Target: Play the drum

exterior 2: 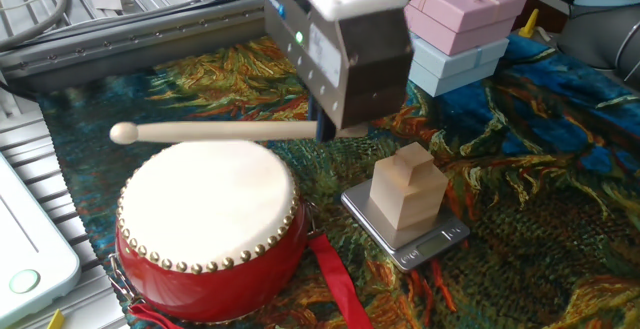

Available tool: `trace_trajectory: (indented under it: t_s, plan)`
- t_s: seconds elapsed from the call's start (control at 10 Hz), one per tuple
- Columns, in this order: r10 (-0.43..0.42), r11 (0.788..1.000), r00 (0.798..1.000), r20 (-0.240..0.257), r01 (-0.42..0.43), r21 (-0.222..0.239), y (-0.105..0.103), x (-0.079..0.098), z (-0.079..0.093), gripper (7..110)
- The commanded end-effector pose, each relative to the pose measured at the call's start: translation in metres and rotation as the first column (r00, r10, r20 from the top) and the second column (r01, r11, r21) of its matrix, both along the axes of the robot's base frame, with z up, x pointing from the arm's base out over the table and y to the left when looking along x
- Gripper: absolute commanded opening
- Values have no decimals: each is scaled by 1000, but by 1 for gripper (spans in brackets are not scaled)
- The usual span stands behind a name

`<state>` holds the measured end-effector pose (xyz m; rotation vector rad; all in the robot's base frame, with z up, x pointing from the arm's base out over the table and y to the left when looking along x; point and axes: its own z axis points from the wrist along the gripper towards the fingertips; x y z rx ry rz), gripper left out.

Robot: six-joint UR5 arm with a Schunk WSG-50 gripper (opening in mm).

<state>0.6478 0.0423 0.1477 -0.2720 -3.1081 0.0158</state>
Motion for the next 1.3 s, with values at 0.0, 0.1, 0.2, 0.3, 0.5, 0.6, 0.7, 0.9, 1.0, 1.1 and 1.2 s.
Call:
trace_trajectory:
  t_s: [0.0, 0.1, 0.2, 0.3, 0.5, 0.6, 0.7, 0.9, 1.0, 1.1, 1.2]
  plan:
    - [-3, 1000, 1000, -1, 3, 14, 4, 8, -5, 7]
    - [-1, 1000, 1000, -1, 1, 14, 5, 11, -9, 7]
    - [0, 1000, 1000, -1, 0, 15, 5, 13, -11, 7]
    - [0, 1000, 1000, -1, 0, 20, 7, 15, -14, 7]
    - [5, 1000, 1000, 0, -5, 9, 6, 19, -17, 7]
    - [6, 1000, 1000, 2, -6, 8, 5, 22, -18, 7]
    - [9, 1000, 1000, 2, -9, 5, 2, 25, -19, 7]
    - [3, 1000, 1000, 5, -3, -5, 3, 30, -21, 7]
    - [0, 1000, 1000, 5, 0, -3, 6, 31, -21, 7]
    - [-3, 1000, 1000, 5, 3, -5, 8, 33, -21, 7]
    - [-3, 1000, 1000, 7, 3, -5, 9, 34, -22, 7]
